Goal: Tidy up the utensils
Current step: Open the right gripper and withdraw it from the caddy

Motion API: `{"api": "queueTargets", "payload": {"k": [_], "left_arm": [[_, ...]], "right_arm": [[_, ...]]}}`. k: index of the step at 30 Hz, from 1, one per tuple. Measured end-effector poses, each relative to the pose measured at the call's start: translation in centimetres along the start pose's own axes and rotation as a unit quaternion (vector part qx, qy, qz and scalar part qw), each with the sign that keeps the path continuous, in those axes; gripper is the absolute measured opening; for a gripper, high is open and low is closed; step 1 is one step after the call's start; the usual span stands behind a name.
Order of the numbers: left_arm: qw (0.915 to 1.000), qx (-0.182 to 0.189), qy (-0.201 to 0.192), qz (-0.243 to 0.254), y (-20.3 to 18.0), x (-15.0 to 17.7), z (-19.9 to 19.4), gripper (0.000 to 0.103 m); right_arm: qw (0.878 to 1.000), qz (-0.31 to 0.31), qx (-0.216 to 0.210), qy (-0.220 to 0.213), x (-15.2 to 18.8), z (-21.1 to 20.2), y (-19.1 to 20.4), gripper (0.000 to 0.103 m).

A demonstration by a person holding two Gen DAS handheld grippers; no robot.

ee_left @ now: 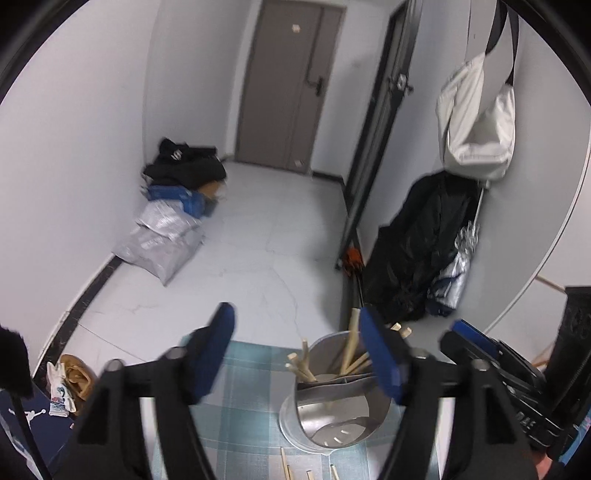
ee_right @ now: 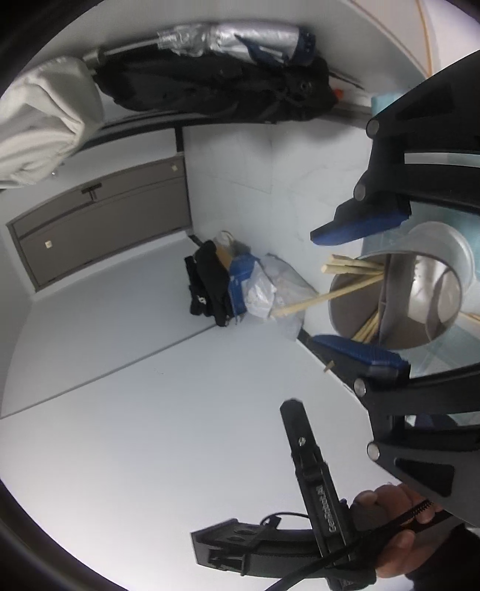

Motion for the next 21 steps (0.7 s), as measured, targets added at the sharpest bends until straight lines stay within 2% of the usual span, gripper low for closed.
{"api": "queueTargets", "payload": {"k": [1, 5, 7, 10, 21], "left_arm": [[0.9999, -0.005, -0.008, 0.002, 0.0, -0.1, -0.7, 0.073], [0.9993, -0.021, -0.03, 0.006, 0.2, 0.1, -2.6, 0.084], [0.9984, -0.028, -0.048, 0.008, 0.2, 0.3, -3.9, 0.086], [0.9975, -0.034, -0.061, 0.007, 0.4, 1.0, -5.0, 0.091], [0.9962, -0.032, -0.08, 0.01, 0.6, 4.0, -7.9, 0.091]], "right_arm": [[1.0, -0.004, 0.004, -0.004, -0.1, -0.5, 0.2, 0.059], [0.999, -0.027, 0.008, -0.029, -0.4, -3.6, 1.4, 0.071], [0.998, -0.046, 0.012, -0.045, -0.4, -5.1, 2.5, 0.086], [0.995, -0.07, 0.023, -0.067, -0.3, -7.0, 4.0, 0.1], [0.991, -0.098, 0.059, -0.07, 2.9, -11.0, 6.0, 0.103]]}}
Point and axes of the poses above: each gripper's, at about its wrist camera, not at the fingertips, and z roughly the way its jaws point, y to its left, x to its underside, the point moved 3 cm from there along z, roughly the way its jaws point, and after that the axes turned 15 degrees about -y, right-handed, at the moved point
